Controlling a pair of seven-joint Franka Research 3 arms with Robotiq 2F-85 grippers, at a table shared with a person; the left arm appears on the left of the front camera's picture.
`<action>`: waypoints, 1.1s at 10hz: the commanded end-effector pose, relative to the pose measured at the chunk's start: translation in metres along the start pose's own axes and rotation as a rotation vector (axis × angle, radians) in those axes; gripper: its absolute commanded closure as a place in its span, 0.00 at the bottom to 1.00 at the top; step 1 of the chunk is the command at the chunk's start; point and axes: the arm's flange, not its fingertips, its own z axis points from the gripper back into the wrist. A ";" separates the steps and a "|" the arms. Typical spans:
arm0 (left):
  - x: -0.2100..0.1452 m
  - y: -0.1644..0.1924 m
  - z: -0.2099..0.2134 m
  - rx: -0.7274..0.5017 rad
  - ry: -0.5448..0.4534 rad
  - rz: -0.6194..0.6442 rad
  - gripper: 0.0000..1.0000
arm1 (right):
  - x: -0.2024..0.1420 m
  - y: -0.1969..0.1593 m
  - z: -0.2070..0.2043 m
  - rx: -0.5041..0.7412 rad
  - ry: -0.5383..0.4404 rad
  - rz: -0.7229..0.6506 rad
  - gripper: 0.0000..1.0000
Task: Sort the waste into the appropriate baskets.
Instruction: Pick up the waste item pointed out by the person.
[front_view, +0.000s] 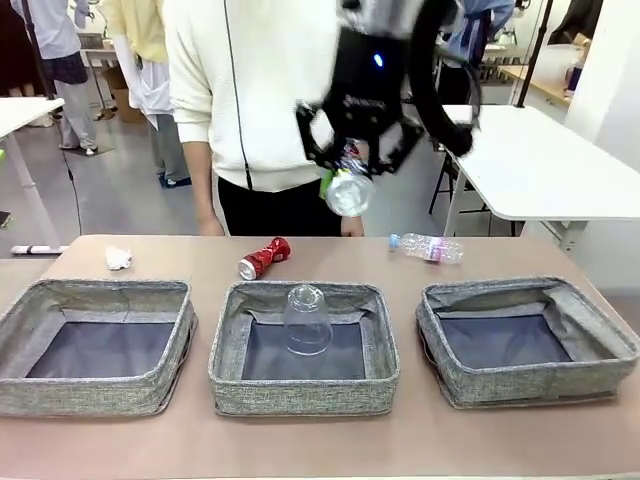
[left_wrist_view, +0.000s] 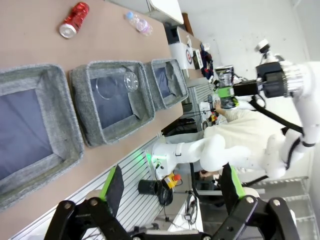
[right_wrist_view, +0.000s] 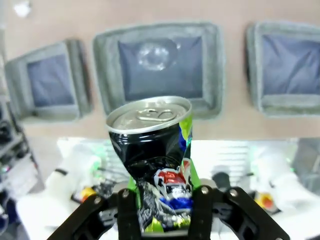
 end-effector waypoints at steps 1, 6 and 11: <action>-0.001 0.000 0.002 -0.009 0.003 -0.008 0.00 | 0.005 0.018 0.038 -0.030 0.046 0.039 0.60; -0.001 0.000 0.002 -0.009 0.003 -0.008 0.00 | 0.001 0.014 0.087 0.065 0.000 0.086 0.60; -0.001 0.000 0.002 -0.009 0.003 -0.008 0.00 | -0.005 0.019 0.080 0.021 -0.028 0.079 0.60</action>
